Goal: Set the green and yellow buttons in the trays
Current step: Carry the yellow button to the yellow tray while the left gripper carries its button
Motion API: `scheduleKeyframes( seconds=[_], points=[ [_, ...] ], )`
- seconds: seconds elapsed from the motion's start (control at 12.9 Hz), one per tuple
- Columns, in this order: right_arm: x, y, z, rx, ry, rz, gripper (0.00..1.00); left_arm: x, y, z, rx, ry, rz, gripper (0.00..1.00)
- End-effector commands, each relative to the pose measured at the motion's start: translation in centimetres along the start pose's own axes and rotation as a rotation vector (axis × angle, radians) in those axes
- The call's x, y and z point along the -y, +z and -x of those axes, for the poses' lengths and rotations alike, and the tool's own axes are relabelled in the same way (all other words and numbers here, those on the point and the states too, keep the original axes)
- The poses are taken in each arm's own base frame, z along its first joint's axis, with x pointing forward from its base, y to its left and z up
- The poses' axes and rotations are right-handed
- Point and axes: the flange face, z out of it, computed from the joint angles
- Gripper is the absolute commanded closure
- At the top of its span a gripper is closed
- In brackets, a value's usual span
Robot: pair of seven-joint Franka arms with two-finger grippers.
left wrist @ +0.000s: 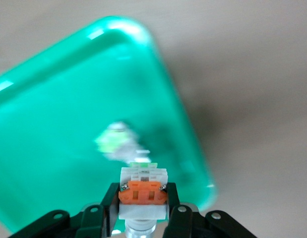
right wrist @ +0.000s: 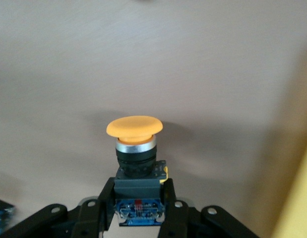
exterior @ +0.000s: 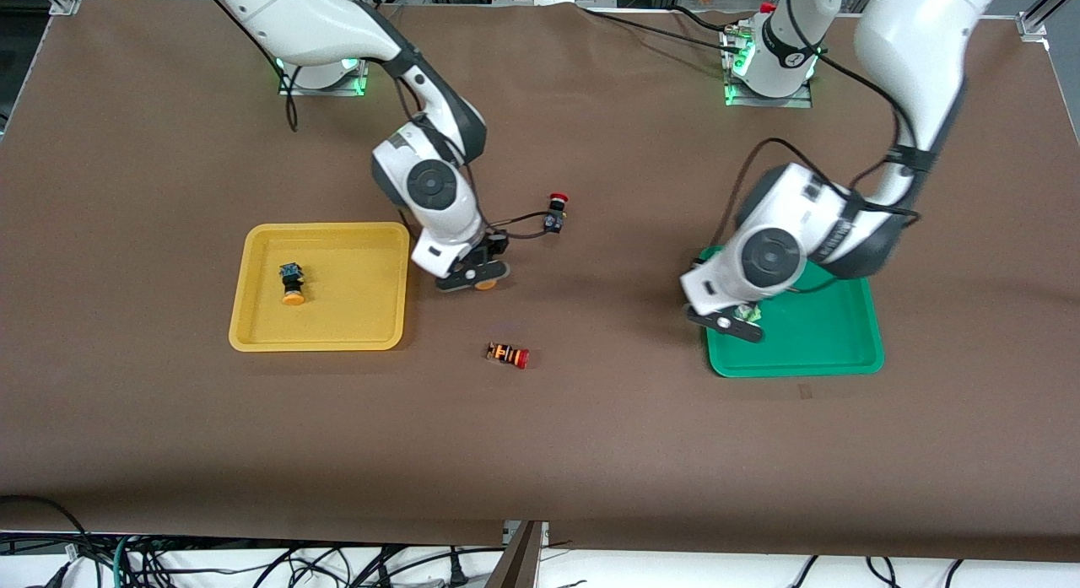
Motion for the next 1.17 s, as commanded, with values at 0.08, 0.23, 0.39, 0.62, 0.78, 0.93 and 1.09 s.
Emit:
scheduleKeyframes(
  seconds=[0.08,0.23,0.39,0.62,0.78,0.93,1.09],
  points=[
    [-10.5,-3.1,-0.9,0.101,0.011,0.114,1.0,9.2,4.0,0.3,-0.05,0.082,-0.026,0.82],
    [-14.7,-1.9,-0.5,0.144,0.06,0.148,1.0,14.4,7.0,1.6,-0.066,0.102,0.019,0.19],
    [-16.6,-0.5,0.4,0.179,0.087,0.164,1.0,15.1,5.8,2.2,-0.072,0.083,0.018,0.0],
    [-18.0,1.2,1.7,0.22,0.113,0.174,0.13,15.5,-1.3,2.5,-0.165,0.07,-0.05,0.0],
    [-18.4,-2.1,0.5,0.17,0.132,0.166,0.0,12.9,-10.6,3.6,-0.223,0.094,-0.1,0.0],
    [-19.1,-9.3,-1.2,0.095,0.156,0.147,0.0,12.1,-18.3,5.9,-0.213,0.027,0.041,0.0],
    [-19.6,-16.9,-0.7,0.036,0.2,0.112,0.0,14.4,-22.4,8.1,-0.209,-0.028,0.128,0.0]
  ],
)
